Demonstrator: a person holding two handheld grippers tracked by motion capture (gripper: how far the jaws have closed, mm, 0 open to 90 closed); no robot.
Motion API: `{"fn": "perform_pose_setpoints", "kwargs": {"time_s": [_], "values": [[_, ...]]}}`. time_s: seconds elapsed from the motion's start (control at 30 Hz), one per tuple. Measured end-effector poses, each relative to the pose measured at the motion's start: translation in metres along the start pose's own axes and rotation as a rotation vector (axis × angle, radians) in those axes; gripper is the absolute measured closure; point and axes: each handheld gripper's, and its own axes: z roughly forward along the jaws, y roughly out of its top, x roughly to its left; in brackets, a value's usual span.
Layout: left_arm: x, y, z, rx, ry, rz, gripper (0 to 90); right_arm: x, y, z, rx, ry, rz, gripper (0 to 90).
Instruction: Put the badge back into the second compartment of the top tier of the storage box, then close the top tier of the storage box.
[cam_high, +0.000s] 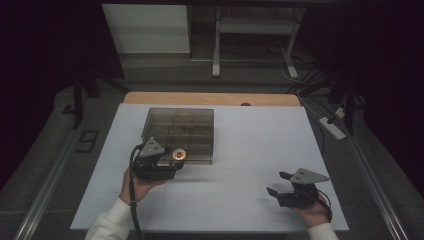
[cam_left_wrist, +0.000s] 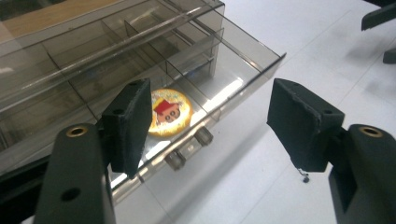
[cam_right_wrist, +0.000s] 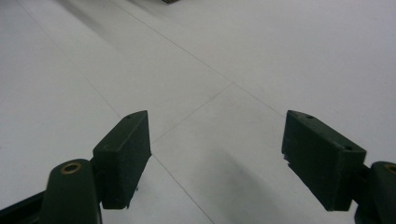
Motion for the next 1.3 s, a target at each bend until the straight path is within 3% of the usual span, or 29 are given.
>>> {"fn": "perform_pose_setpoints", "kwargs": {"time_s": [0.2, 0.63, 1.17, 1.3], "values": [[-0.002, -0.013, -0.008, 0.009, 0.015, 0.004, 31.3, 0.0, 0.0, 0.0, 0.002, 0.001, 0.0, 23.0], [0.003, -0.047, -0.019, 0.03, 0.039, -0.04, 31.4, -0.001, 0.0, 0.0, 0.0, 0.003, 0.003, 23.0], [0.007, -0.052, -0.017, 0.038, 0.046, -0.059, 33.4, -0.001, 0.0, 0.001, 0.002, 0.001, 0.007, 22.9], [0.006, -0.052, -0.017, 0.032, 0.065, -0.062, 40.0, -0.001, -0.001, 0.0, 0.004, -0.001, 0.004, 22.9]]}}
